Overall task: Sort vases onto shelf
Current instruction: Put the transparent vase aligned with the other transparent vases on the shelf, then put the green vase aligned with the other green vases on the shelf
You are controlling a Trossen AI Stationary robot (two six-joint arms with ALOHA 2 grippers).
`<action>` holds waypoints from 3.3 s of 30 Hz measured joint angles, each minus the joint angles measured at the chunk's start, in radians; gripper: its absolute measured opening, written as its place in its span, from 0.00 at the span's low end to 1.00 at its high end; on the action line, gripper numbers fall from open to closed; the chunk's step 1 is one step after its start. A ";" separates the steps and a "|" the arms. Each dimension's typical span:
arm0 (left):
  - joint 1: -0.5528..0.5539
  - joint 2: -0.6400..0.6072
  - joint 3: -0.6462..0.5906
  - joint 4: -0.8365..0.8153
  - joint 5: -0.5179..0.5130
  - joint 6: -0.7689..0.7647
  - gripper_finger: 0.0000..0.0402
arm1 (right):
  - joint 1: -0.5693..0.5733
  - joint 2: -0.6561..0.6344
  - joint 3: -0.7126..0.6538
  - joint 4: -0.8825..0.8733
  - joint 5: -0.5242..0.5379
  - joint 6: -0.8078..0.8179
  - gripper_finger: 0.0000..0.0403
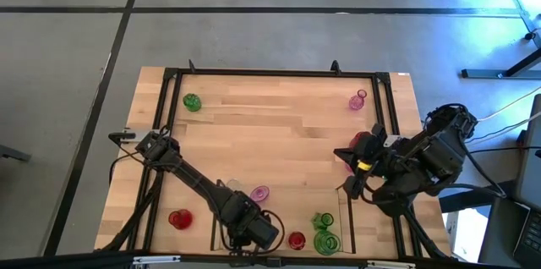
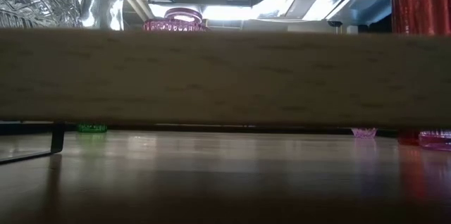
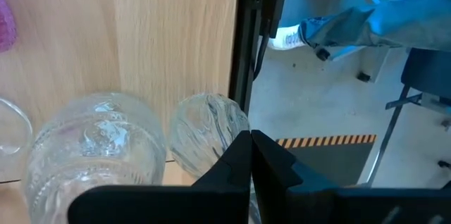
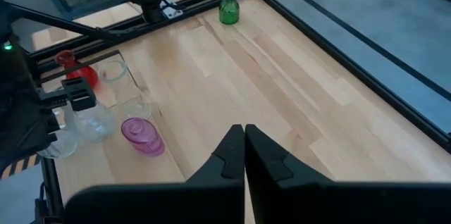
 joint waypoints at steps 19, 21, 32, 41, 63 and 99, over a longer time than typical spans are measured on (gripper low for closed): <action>0.006 0.000 0.035 0.020 -0.044 -0.012 0.00 | 0.000 0.001 0.000 0.000 -0.006 0.000 0.00; 0.013 0.000 0.081 0.031 -0.081 -0.015 0.00 | 0.000 0.001 0.000 0.000 -0.006 0.000 0.00; 0.012 -0.218 0.164 0.176 -0.725 -0.031 0.00 | 0.063 -0.019 0.000 0.000 0.034 0.016 0.00; -0.063 -0.406 0.164 -0.155 -1.149 -0.206 0.00 | 0.130 -0.062 0.000 0.000 0.153 0.025 0.00; 0.981 -0.907 -0.681 -0.164 -0.604 0.176 0.00 | -0.424 -0.055 0.000 0.334 0.009 -0.322 0.00; 1.574 -0.725 -1.033 0.072 -0.327 0.736 0.29 | -0.637 0.023 -0.001 0.537 -0.313 -0.475 0.00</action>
